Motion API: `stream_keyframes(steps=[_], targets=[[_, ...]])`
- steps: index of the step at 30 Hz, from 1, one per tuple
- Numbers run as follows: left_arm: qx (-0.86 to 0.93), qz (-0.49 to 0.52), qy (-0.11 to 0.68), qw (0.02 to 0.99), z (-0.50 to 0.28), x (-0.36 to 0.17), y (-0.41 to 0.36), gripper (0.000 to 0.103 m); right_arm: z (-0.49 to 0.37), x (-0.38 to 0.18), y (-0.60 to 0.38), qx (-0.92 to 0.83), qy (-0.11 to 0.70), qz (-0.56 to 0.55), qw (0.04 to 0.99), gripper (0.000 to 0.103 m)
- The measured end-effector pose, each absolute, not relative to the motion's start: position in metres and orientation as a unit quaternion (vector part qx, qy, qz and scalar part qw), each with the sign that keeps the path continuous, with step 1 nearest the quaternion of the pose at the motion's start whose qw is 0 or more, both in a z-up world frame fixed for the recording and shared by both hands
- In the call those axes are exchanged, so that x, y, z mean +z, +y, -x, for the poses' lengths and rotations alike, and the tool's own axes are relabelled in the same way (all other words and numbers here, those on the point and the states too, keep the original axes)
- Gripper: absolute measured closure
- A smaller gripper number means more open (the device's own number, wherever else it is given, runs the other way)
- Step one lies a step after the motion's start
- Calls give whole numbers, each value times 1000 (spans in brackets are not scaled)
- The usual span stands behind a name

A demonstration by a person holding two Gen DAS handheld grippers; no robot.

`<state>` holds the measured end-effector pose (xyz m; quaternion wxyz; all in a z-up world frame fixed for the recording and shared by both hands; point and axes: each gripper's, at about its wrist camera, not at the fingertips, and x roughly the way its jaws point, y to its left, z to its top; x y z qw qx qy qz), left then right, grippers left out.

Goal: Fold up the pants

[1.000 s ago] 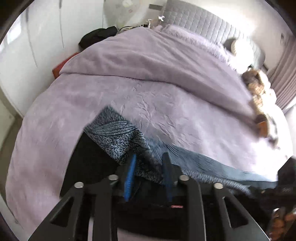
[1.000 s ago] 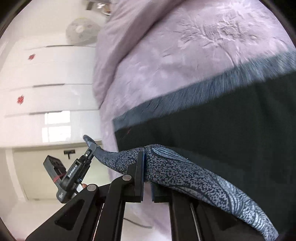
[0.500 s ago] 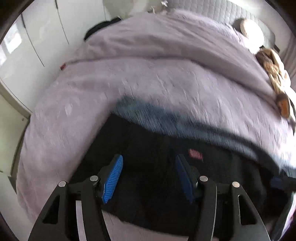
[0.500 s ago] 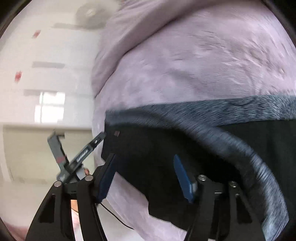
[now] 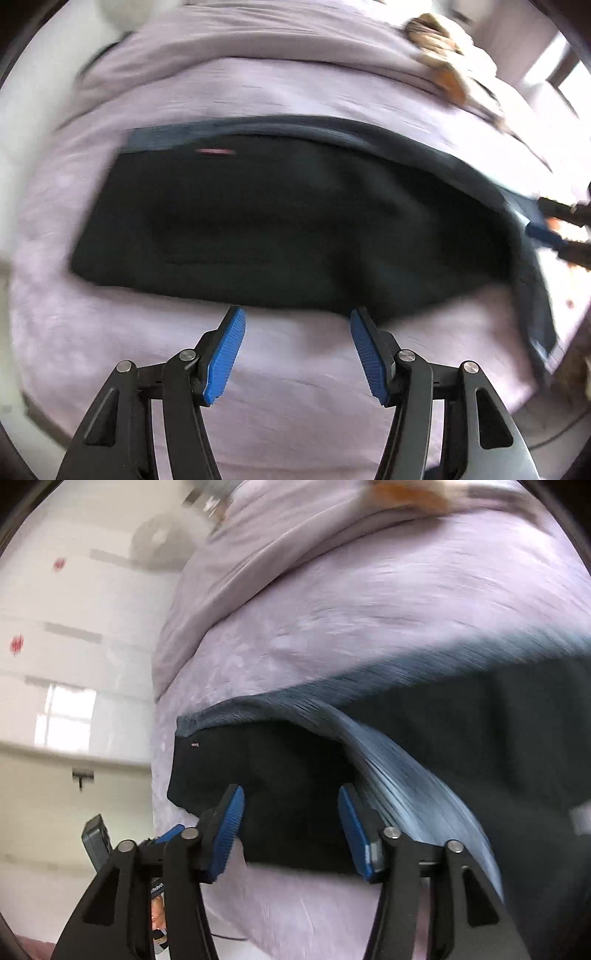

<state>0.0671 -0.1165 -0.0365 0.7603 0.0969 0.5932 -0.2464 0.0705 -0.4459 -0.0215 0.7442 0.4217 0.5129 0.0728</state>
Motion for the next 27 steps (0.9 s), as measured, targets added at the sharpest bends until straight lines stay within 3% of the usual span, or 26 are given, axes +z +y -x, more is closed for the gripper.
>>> stream_keyframes(steps=[8, 13, 22, 23, 24, 25, 27], targets=[[-397, -138, 592, 687, -3, -30, -243, 42, 143, -44, -496, -104, 472, -546, 684, 43], [-435, -102, 622, 643, 12, -48, -321, 42, 235, -74, -516, -152, 456, -605, 635, 43], [-415, -108, 670, 606, 29, -95, -379, 42, 243, -131, -515, -91, 413, -711, 561, 43], [-416, -105, 671, 605, 30, -97, -380, 43, 241, -138, -514, -87, 407, -722, 552, 53], [-418, -99, 670, 606, 31, -99, -382, 46, 242, -141, -514, -83, 400, -730, 548, 70], [-421, -95, 669, 605, 29, -99, -380, 64, 242, -141, -514, -77, 392, -736, 547, 87], [-421, -96, 671, 603, 30, -99, -390, 67, 241, -133, -517, -72, 383, -734, 556, 87]])
